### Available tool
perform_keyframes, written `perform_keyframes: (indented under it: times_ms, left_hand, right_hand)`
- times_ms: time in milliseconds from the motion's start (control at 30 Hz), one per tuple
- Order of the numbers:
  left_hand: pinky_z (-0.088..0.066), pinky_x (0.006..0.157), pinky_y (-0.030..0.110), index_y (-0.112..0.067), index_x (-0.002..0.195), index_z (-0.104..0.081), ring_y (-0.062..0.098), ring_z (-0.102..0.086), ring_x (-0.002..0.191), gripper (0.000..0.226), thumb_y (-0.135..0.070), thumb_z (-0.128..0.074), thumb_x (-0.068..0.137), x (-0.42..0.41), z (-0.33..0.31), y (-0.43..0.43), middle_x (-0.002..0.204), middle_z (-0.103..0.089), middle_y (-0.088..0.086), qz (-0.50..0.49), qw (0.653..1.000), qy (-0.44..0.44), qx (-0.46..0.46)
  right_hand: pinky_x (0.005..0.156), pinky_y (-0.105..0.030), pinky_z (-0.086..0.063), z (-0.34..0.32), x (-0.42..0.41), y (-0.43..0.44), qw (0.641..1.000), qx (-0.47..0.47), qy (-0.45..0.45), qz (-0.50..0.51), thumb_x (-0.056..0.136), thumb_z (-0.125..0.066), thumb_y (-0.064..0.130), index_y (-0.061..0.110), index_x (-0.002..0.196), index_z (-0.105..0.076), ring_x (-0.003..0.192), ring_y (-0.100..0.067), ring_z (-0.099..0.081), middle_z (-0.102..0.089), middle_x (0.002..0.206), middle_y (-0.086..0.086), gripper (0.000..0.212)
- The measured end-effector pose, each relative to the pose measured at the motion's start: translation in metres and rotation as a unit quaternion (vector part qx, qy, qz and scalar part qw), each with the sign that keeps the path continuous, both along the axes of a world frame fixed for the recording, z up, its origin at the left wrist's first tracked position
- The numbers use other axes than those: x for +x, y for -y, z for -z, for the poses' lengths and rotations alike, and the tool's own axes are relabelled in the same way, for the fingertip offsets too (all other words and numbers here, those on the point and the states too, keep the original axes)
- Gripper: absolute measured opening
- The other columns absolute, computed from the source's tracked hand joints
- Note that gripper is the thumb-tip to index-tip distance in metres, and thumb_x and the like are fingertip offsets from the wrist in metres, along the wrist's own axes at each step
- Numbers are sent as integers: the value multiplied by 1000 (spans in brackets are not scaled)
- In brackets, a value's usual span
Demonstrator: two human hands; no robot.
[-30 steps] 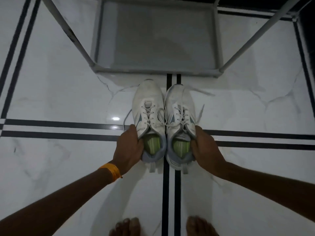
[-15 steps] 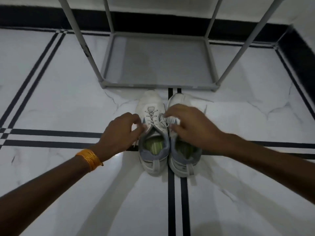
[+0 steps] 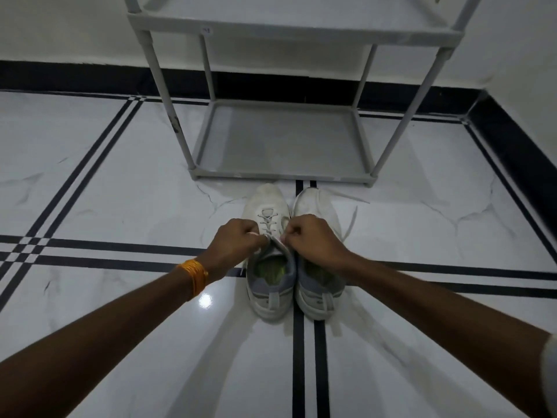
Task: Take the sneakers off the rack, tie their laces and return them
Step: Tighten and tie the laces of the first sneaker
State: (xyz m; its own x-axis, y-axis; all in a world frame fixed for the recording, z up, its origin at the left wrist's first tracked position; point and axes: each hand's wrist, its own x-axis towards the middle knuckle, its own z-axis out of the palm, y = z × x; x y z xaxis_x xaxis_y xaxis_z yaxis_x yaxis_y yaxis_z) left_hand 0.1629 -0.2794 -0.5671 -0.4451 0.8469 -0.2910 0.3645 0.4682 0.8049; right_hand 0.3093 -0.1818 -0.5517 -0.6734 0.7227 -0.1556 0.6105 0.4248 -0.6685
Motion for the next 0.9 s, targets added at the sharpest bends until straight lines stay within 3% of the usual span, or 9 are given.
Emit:
perform_keyframes:
  times_ms: [67,133,200,333,500,633,733,833,900]
  left_hand:
    - [-41,55,30,-16,56,-51,17,-46,58,30,-18,-71,78,2,6,-1,55,-47,0,-30,999,38,1]
    - [-40,51,27,-18,51,-46,15,-42,54,36,-11,-71,76,5,10,-3,50,-43,-4,-47,998,52,4]
    - [-41,51,25,-18,49,-44,14,-42,53,40,-7,-71,76,7,13,-3,49,-43,-3,-51,998,42,0]
    - [-54,60,36,-14,55,-50,22,-53,65,31,-9,-74,75,3,18,-2,64,-54,19,-34,999,25,-3]
    - [-55,64,37,-16,54,-51,20,-54,65,32,-10,-74,75,4,19,-1,64,-56,14,-24,1000,-5,6]
    - [-46,57,32,-15,56,-51,15,-51,57,35,-27,-77,77,-1,3,7,61,-61,12,12,996,-85,8]
    - [-35,52,25,-17,53,-48,11,-46,48,46,-43,-69,83,-14,-32,10,49,-50,-1,53,979,-196,-1]
    - [-37,58,28,-12,59,-61,15,-52,58,51,-54,-57,89,-27,-68,10,57,-57,2,97,967,-233,45]
    - [-40,64,28,-13,64,-66,14,-57,68,49,-51,-55,91,-23,-86,11,65,-63,3,124,961,-233,83]
  right_hand:
    - [58,-11,-41,0,0,-3,999,-28,-8,15,81,-66,7,6,79,-76,76,-12,-64,-74,83,-6,10]
    - [55,-8,-40,1,-1,-2,999,-31,-18,36,76,-74,8,7,76,-77,68,-7,-62,-75,79,-4,3]
    - [55,-13,-43,4,-3,1,998,-15,-22,57,70,-81,12,9,71,-75,64,-7,-63,-74,72,-3,6]
    - [58,-23,-49,13,-5,3,998,23,-29,54,63,-82,12,11,63,-71,61,-10,-64,-72,64,0,11]
    - [60,-27,-52,16,-5,4,998,50,-16,38,63,-80,14,12,61,-68,61,-11,-64,-70,62,1,12]
    - [56,-28,-47,3,-1,-3,998,51,22,13,69,-82,27,11,63,-65,60,-12,-62,-67,61,1,24]
    - [48,-26,-32,-25,9,-16,989,82,115,-48,74,-76,46,17,52,-53,51,-11,-50,-52,51,4,43]
    - [47,-25,-25,-69,18,-27,986,68,129,-86,78,-74,44,20,49,-41,45,-10,-37,-41,49,5,49]
    - [49,-24,-28,-97,20,-36,991,36,96,-85,82,-72,40,18,53,-46,45,-10,-36,-43,51,3,44]
